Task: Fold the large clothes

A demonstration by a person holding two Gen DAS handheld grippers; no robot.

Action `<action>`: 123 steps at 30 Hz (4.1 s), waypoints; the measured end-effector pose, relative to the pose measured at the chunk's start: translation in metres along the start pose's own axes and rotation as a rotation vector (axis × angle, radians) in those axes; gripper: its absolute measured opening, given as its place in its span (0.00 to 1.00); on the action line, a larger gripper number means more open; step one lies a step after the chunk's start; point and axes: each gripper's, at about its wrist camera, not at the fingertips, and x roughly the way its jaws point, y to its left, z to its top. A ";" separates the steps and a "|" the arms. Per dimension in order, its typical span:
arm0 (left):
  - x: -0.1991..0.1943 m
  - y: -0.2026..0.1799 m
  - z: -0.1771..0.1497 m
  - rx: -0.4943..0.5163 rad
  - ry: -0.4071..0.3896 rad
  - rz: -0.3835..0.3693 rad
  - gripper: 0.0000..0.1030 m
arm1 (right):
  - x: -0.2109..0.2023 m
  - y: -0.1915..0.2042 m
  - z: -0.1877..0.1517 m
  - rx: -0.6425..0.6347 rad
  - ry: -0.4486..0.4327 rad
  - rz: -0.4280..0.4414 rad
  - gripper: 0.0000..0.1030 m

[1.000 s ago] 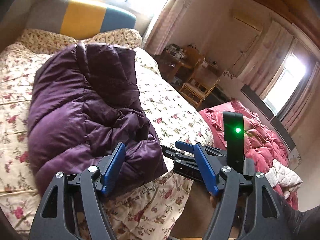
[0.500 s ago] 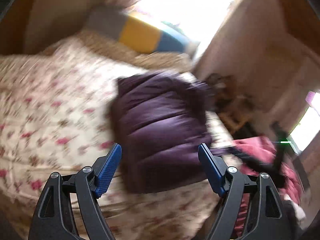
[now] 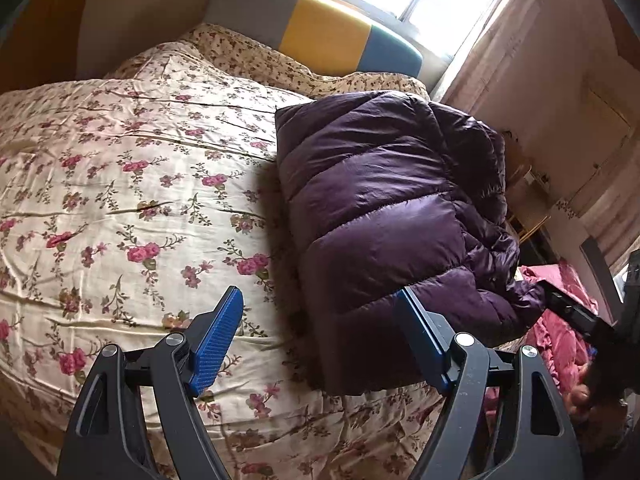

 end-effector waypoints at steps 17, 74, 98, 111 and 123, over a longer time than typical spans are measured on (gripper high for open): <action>0.035 -0.043 -0.007 0.118 0.083 -0.080 0.69 | 0.070 -0.012 -0.026 -0.136 0.213 -0.134 0.13; 0.062 -0.054 0.035 0.088 -0.012 0.000 0.74 | 0.086 -0.004 0.044 -0.226 0.020 -0.205 0.56; 0.145 -0.017 0.026 0.025 0.174 -0.132 0.96 | 0.176 -0.116 0.004 0.074 0.232 -0.023 0.73; 0.112 -0.001 0.039 0.028 0.110 -0.294 0.70 | 0.166 -0.090 0.013 0.098 0.216 0.184 0.31; -0.002 0.144 0.063 -0.087 -0.064 -0.061 0.70 | 0.226 0.096 0.031 -0.124 0.249 0.407 0.30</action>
